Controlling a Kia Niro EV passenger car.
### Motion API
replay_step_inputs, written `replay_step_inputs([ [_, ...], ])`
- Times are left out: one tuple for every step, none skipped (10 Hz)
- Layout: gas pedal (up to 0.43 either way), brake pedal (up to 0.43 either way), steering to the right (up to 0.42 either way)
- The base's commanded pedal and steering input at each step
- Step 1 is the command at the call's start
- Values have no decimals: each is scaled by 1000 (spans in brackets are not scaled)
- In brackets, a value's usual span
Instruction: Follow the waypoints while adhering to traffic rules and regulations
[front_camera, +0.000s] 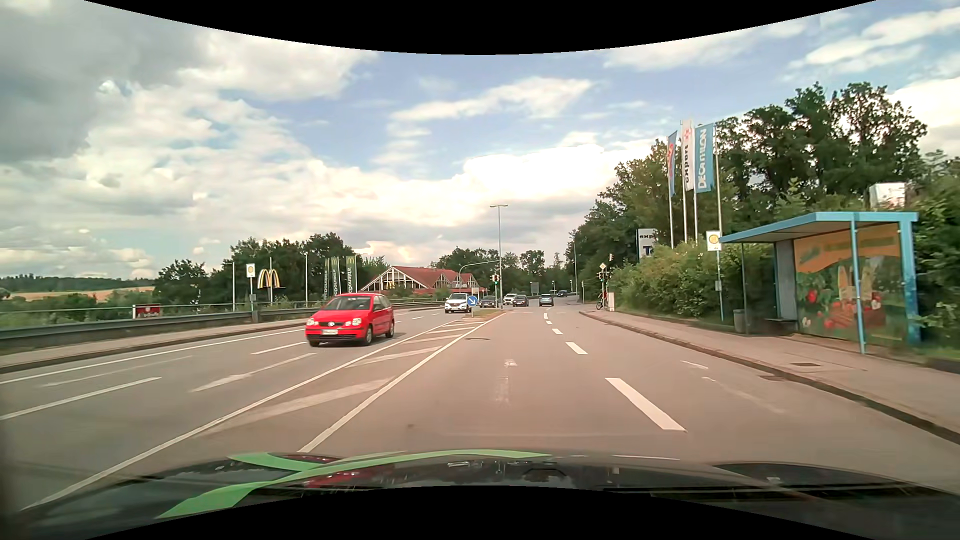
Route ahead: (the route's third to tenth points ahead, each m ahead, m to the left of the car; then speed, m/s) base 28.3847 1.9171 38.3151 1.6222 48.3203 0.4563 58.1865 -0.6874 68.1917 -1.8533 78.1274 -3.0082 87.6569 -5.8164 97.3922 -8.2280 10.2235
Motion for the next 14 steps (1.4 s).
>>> replay_step_inputs([
  [118,0,7],
  [118,0,7],
  [118,0,8],
  [118,0,7],
  [118,0,8],
  [118,0,8],
  [118,0,7],
  [118,0,8],
  [118,0,8],
  [118,0,8],
  [118,0,10],
  [118,0,14],
  [118,0,16],
  [118,0,18],
])
